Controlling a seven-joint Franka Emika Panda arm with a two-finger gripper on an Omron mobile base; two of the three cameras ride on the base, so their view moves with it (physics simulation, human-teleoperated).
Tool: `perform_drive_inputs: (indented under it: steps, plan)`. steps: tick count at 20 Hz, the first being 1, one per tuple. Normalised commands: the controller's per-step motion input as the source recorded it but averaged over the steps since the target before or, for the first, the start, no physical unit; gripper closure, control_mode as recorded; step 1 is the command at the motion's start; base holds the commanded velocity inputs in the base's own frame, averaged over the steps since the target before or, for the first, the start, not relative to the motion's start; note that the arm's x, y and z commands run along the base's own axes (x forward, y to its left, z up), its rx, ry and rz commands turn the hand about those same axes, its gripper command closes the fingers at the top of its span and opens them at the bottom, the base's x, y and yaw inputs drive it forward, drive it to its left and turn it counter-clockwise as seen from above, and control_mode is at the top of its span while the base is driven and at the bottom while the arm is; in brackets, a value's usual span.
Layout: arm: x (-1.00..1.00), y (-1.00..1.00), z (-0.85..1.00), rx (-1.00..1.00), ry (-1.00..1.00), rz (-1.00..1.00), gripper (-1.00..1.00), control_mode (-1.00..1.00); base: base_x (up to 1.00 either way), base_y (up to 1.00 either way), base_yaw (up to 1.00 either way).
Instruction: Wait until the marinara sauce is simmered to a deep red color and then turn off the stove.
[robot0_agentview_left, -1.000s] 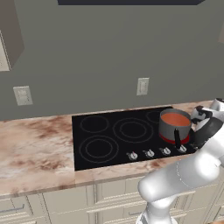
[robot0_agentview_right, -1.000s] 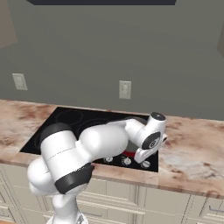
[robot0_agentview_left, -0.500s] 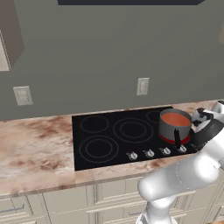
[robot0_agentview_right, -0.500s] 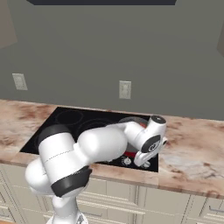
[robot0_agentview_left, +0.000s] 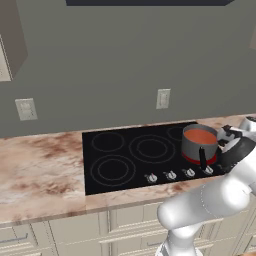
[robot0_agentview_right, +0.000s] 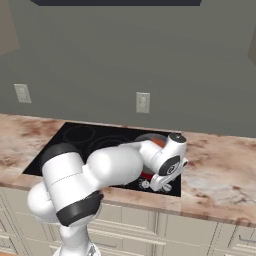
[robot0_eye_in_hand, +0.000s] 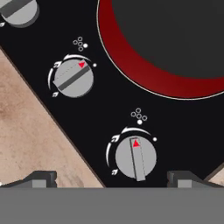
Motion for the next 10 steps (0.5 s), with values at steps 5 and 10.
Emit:
perform_drive_inputs:
  steps: [5, 10]
  plan:
    - [0.0, 0.0, -0.05, 0.0, 0.0, 0.0, -1.0, -1.0, 0.0, 0.0, 0.0]
    - [0.0, 0.0, -0.05, 0.0, 0.0, 0.0, -1.0, -1.0, 0.0, 0.0, 0.0]
